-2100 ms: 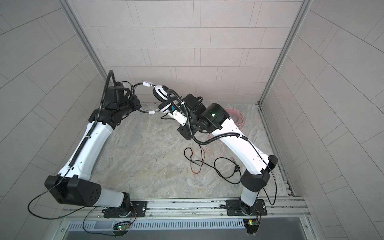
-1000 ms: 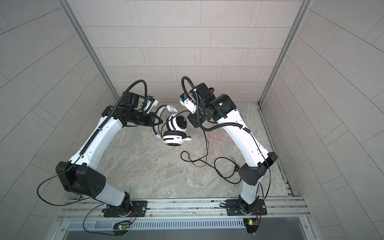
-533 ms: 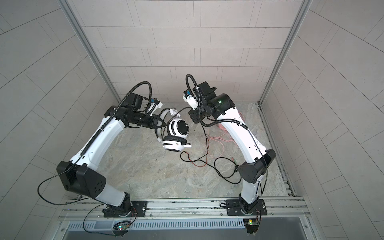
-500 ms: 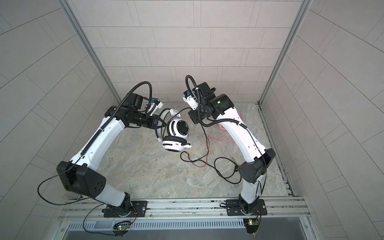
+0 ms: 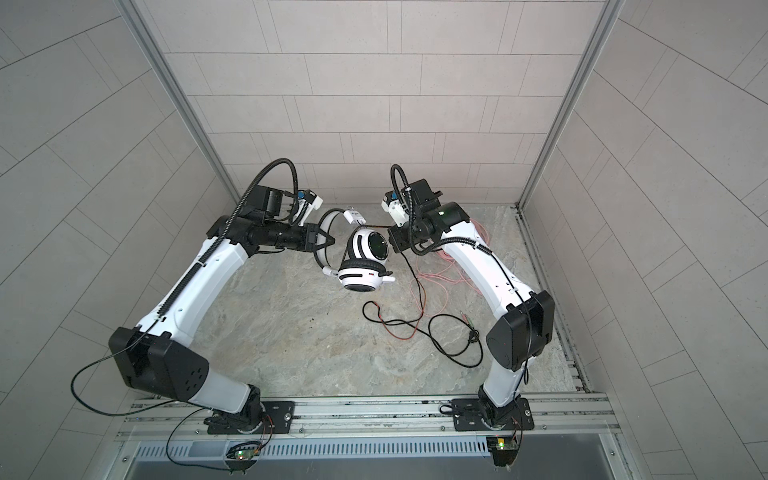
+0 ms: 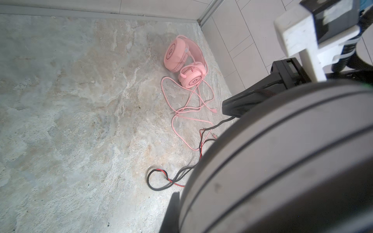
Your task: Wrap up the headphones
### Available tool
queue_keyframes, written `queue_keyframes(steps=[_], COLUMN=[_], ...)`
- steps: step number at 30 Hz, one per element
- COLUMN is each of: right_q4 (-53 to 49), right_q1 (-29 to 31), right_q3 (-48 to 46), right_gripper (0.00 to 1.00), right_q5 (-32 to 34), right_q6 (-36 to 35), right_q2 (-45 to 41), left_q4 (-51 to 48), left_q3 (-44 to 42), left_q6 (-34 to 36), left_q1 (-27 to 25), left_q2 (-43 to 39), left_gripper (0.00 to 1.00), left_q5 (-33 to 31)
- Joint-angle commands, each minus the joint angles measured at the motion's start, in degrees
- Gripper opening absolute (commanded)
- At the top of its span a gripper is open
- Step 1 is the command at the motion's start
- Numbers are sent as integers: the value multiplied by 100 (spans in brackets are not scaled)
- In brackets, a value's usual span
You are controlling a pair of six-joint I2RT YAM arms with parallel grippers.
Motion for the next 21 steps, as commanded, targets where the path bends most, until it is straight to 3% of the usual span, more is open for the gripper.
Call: queue_keyframes(steps=[1,4,11,15,21], right_q4=[622,1332,2653,4560,6116], right_q1=[-90,-41,223,372,604], right_q3=[-382,-799,-1445,-2287,-2860], right_gripper=[0,2,26,35,38], right_q5=[-421,-1032,-1527,-1876,-1989], right_q6=[353,510,1099,1931,2627], right_q2=[-232,-304,-82,-1,504], left_q4=[568,1016,1692,1854,2463], left_q3=[74,-73,-74,-31,-220], left_q6=[-394,-743,-1354,-1626,-2191], left_q1=[-11,-18,-18,-11,33], left_q2=[-393,-493,-585,-535,-635], left_gripper=[0,0,0,0,0], left_q5=[842,947,990,1084,1199])
